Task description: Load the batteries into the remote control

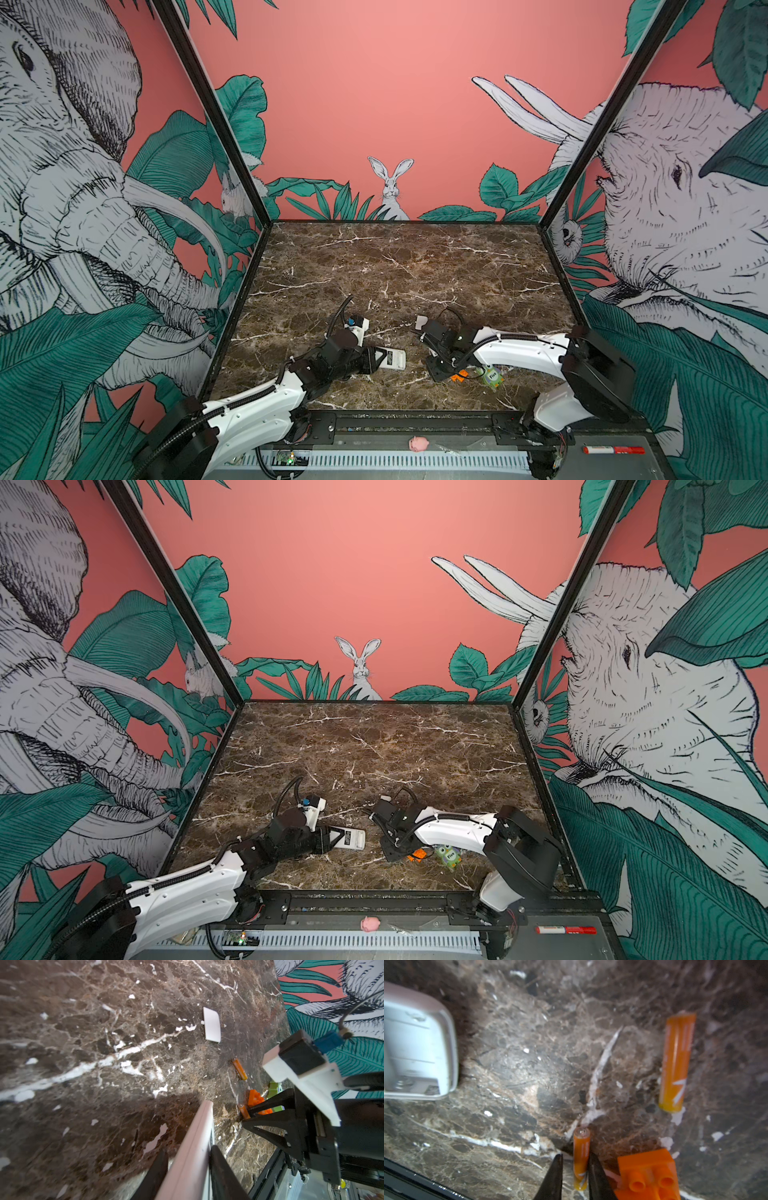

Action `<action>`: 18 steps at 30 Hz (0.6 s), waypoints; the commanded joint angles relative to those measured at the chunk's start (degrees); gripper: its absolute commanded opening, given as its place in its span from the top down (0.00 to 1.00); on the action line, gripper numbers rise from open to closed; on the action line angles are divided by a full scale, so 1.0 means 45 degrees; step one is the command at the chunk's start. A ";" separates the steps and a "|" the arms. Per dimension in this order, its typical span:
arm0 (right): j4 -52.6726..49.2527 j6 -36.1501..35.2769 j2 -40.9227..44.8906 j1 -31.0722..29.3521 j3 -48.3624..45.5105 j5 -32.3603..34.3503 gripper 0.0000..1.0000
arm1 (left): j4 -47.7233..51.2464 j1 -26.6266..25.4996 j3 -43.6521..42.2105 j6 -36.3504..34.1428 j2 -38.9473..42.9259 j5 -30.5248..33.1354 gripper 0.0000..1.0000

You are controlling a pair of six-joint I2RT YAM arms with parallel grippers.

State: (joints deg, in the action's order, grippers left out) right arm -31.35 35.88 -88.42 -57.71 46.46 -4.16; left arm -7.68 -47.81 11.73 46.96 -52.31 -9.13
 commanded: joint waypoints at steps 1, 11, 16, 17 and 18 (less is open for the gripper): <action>-0.0452 -0.0142 -0.0427 0.0056 0.0133 0.0310 0.76 | 0.0981 -0.0044 -0.0397 -0.0108 0.0353 0.0423 0.59; -0.1132 -0.0344 -0.1086 0.0079 0.0930 0.0656 0.76 | 0.2478 -0.0039 -0.0262 -0.0539 0.1104 0.0915 0.46; -0.1443 -0.0481 -0.1306 0.0094 0.1089 0.0706 0.79 | 0.3281 -0.0029 -0.0166 -0.0648 0.1372 0.1266 0.46; -0.1470 -0.0490 -0.1327 0.0098 0.1083 0.0710 0.80 | 0.3424 -0.0039 -0.0131 -0.0717 0.1413 0.1321 0.45; -0.1499 -0.0511 -0.1359 0.0107 0.1104 0.0720 0.81 | 0.3559 -0.0039 -0.0089 -0.0783 0.1445 0.1358 0.45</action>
State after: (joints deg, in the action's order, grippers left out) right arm -35.94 34.17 -92.86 -57.60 51.42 -2.66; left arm 4.60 -47.86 10.87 44.69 -46.74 -4.93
